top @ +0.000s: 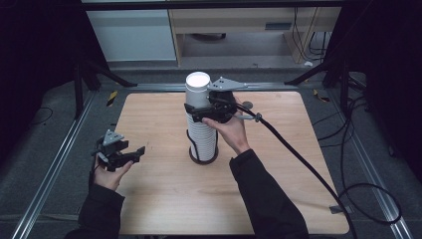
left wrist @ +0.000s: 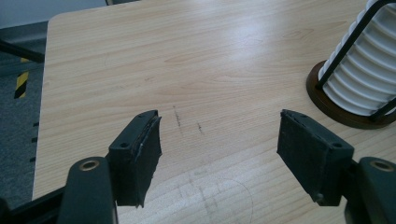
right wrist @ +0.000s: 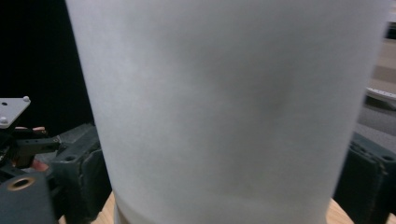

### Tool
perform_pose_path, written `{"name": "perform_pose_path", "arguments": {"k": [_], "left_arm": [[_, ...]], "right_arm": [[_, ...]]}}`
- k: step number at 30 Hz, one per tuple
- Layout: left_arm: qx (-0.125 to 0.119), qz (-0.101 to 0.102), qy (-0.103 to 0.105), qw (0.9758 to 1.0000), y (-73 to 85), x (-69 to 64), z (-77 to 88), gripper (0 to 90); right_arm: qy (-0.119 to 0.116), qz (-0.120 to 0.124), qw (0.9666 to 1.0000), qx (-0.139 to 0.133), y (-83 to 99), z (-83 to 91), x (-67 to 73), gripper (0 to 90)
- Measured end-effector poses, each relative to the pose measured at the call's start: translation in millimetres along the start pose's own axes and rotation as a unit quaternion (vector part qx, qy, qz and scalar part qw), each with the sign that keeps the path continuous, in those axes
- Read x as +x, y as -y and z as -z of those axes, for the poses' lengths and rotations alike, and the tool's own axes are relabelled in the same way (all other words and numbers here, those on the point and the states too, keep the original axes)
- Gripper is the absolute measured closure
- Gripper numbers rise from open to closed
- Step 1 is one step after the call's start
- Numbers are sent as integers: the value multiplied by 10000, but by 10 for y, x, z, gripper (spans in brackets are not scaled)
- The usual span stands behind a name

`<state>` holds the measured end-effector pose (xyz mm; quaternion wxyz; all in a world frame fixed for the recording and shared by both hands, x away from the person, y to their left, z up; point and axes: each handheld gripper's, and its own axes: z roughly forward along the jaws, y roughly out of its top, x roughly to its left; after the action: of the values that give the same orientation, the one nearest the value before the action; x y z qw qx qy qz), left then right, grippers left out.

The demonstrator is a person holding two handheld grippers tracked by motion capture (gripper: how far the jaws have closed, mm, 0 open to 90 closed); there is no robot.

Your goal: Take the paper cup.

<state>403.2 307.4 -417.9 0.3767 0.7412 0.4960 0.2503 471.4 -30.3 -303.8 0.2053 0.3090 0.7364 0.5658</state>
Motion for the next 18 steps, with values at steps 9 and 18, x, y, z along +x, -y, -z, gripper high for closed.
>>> {"name": "perform_pose_path", "arguments": {"k": [9,18], "left_arm": [[13,9,4,10000,1,2,-3,294],[12,16,16,10000,2,4,-3,294]], "right_arm": [[65,76,9999,-58,-3,-13,28,127],[24,123,9999,36,-22,8,18,130]]}}
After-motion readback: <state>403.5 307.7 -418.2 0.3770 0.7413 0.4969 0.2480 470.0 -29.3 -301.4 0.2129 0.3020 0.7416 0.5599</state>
